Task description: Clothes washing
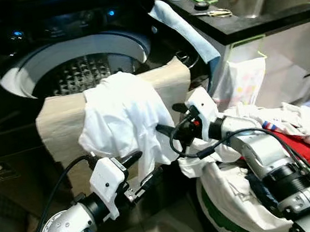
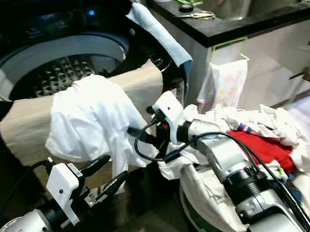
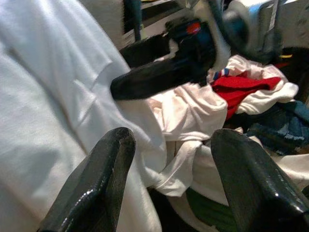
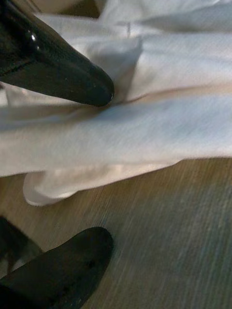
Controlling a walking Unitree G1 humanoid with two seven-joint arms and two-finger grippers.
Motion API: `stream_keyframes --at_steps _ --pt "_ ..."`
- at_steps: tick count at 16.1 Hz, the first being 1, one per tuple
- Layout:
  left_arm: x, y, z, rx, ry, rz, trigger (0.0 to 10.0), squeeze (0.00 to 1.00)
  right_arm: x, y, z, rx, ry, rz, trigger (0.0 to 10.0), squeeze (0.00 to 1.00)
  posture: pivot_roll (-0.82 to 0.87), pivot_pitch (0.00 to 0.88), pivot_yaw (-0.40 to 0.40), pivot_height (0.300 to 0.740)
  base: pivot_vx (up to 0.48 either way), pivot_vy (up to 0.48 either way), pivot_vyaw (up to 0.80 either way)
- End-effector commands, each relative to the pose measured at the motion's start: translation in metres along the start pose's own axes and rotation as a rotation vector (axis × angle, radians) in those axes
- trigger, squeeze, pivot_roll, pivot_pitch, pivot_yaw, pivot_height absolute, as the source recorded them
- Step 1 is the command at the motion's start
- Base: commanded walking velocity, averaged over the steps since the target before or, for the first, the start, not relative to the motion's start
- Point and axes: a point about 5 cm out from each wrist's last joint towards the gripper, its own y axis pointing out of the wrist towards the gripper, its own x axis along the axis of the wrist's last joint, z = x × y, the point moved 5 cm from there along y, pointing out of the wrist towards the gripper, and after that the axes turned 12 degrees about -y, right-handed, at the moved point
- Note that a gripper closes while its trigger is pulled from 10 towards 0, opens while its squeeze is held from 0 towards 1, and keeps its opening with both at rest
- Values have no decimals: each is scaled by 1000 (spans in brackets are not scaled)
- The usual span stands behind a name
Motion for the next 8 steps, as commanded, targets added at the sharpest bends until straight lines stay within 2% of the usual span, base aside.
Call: stream_keyframes --at_steps 1,2,4,8 --pt "5 -1 -2 2 2 -15 10000 0 7 4 -11 -38 -39 -4 10000 0 9 0 -13 719 0 0 0" --pt "5 -1 -2 3 -1 -14 10000 0 9 7 -8 -5 -44 -19 10000 0 9 0 -13 719 0 0 0" --pt "5 -2 -1 9 -2 -12 10000 0 9 12 -2 61 -52 -28 0 0 11 0 -15 719 0 0 0" --pt "5 -1 -1 17 2 -13 10000 0 11 16 -3 79 -58 -54 0 0 10 0 -17 719 0 0 0"
